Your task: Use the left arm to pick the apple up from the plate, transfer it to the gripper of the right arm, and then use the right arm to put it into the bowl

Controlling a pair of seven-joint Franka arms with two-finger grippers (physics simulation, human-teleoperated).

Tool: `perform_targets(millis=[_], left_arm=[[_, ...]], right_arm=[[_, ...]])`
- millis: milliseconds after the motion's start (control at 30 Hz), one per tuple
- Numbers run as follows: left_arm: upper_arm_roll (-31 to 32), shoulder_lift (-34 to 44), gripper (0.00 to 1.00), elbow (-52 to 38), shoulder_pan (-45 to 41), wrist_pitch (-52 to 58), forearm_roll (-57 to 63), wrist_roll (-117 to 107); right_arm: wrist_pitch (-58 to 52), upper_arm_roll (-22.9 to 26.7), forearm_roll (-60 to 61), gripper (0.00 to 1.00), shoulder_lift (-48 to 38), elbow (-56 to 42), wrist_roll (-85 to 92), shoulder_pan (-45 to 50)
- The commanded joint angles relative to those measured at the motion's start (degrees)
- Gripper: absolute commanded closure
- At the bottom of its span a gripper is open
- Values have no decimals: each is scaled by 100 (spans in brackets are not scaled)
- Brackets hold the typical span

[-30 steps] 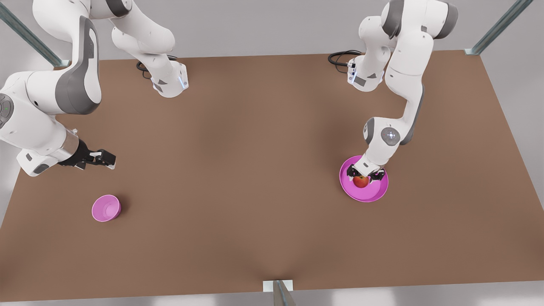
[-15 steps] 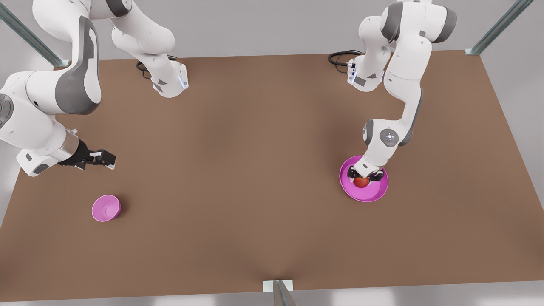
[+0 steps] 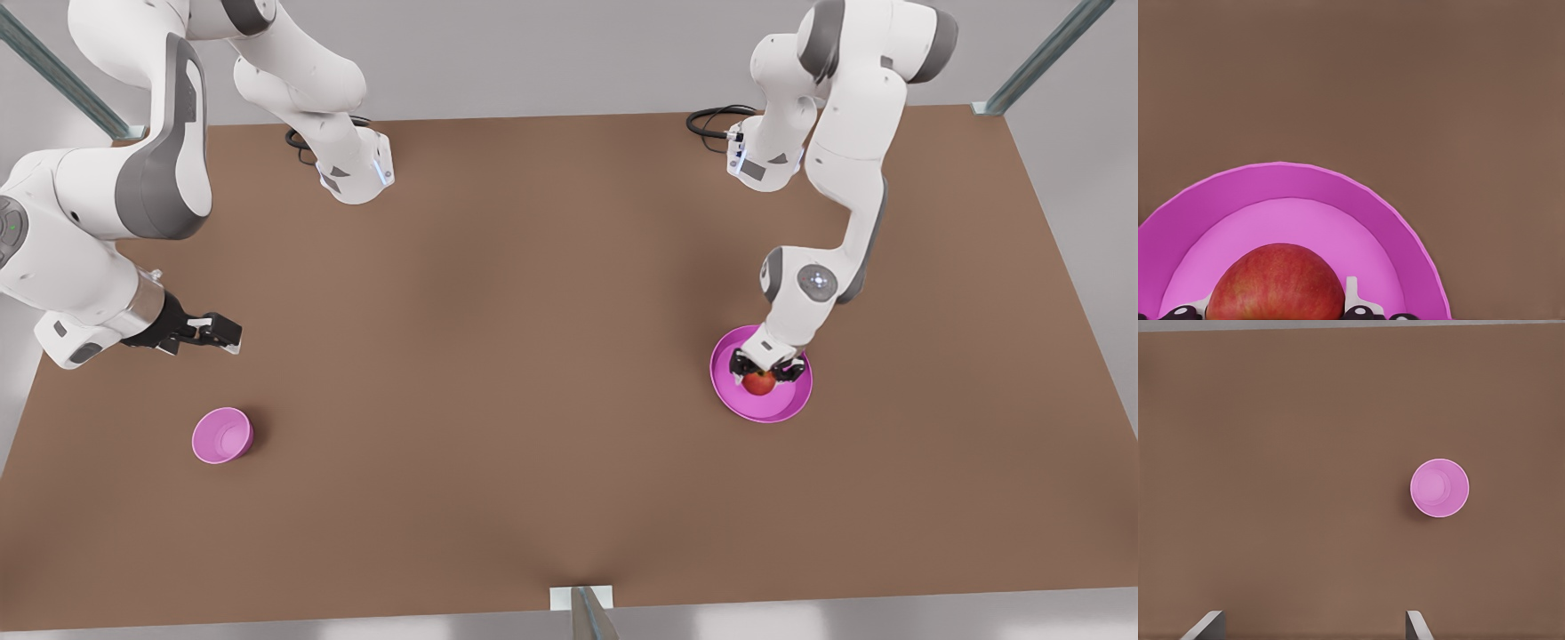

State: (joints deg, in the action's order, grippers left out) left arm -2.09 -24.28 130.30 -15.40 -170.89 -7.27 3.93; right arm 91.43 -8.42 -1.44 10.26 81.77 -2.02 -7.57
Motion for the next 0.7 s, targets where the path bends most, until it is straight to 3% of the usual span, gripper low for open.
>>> perform_targets(millis=[0,100,133,233,333,433,500,600,667], left_arm=[[25,221,26,-13,-42,248,-12,-68],[1149,459,27,-197,2,599,-1250,-244],[1343,468,27,-602,-7,1223,-1786,-235],[2151,477,25,-1199,2,1488,-2763,-121],[2591,-7,25,-2201,2,2094,-3667,705],[2854,-701,23,-2957,-7,2754,-5914,2881],[3013,-1017,25,-3203,-42,2754,-6436,4088],[3154,-1729,27,-4135,-394,2745,-6533,5486],[3154,-2142,27,-4662,-552,2745,-6533,6584]], right_arm=[[-2,-2,4,0,-6,-3,8,1],[-2,-2,4,0,-6,-3,8,1],[-2,-2,4,0,-6,-3,0,1],[-2,-2,4,0,-6,-3,0,10],[-2,-11,4,0,-6,-3,-18,10],[33,-11,372,0,2,-3,-79,18],[95,-11,1170,0,204,6,-97,18],[262,-2,3360,0,767,15,-97,1],[393,-55,3967,0,908,173,-97,62]])
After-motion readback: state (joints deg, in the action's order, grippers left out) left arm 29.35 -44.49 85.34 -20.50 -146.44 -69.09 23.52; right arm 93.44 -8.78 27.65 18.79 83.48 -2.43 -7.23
